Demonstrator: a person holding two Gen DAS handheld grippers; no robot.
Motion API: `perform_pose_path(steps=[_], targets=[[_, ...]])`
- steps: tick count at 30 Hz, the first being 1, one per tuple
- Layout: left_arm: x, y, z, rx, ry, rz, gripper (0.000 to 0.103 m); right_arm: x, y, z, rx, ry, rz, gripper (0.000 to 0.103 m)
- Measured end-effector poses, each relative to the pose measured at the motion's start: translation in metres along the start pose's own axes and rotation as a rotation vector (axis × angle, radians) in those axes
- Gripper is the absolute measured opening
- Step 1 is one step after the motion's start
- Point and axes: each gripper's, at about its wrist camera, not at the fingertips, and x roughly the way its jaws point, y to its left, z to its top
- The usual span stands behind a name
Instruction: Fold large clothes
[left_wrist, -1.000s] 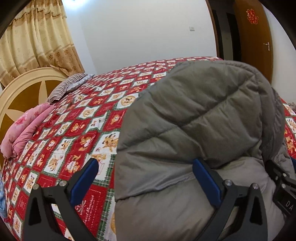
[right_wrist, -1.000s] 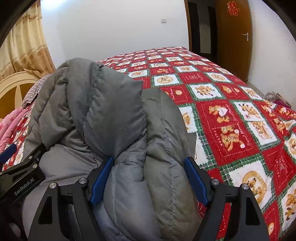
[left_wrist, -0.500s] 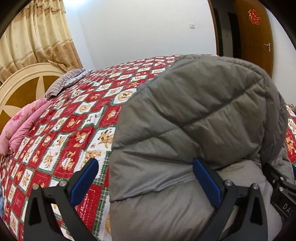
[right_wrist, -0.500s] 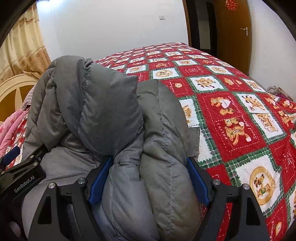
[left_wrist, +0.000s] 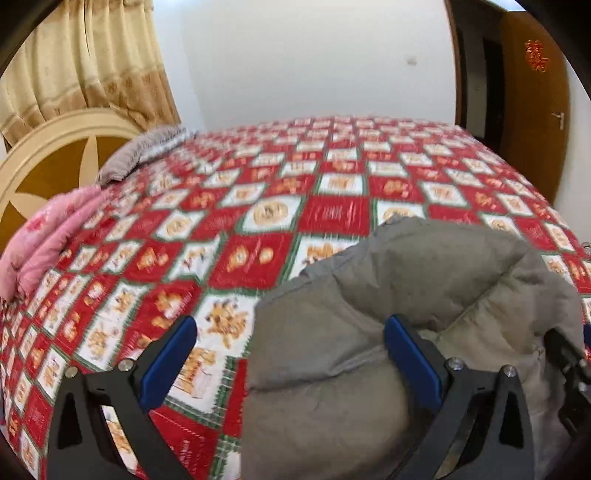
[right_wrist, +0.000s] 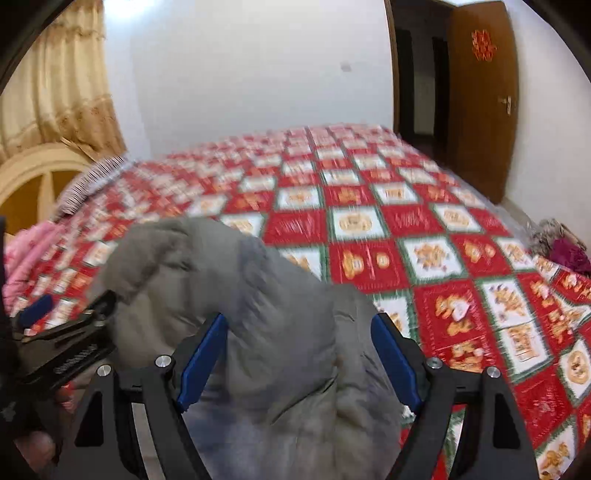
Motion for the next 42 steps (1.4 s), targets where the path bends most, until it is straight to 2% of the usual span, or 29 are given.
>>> perform_pose_path(steps=[1,3,10,17,30,42], targets=[[0.006,0.001,-0.001,-0.019,0.018,-0.017,0.103,0.012,-0.007,-0.004,0.039,0.032,0.028,0.081],[0.008,0.001,-0.004,-0.029,0.023,-0.026,0.103,0.019,-0.012,-0.008,0.068,0.042,0.043,0.081],[0.018,-0.01,-0.012,-0.023,0.042,-0.007,0.103,0.03,-0.014,-0.014,0.054,0.05,0.036,0.081],[0.019,-0.017,-0.016,-0.012,0.027,0.011,0.103,0.034,-0.015,-0.021,0.045,0.043,0.029,0.081],[0.02,-0.017,-0.018,-0.011,0.017,0.015,0.103,0.039,-0.017,-0.028,0.046,0.042,0.027,0.082],[0.027,-0.018,-0.02,-0.01,0.046,0.007,0.103,0.044,-0.016,-0.028,0.046,0.062,0.02,0.083]])
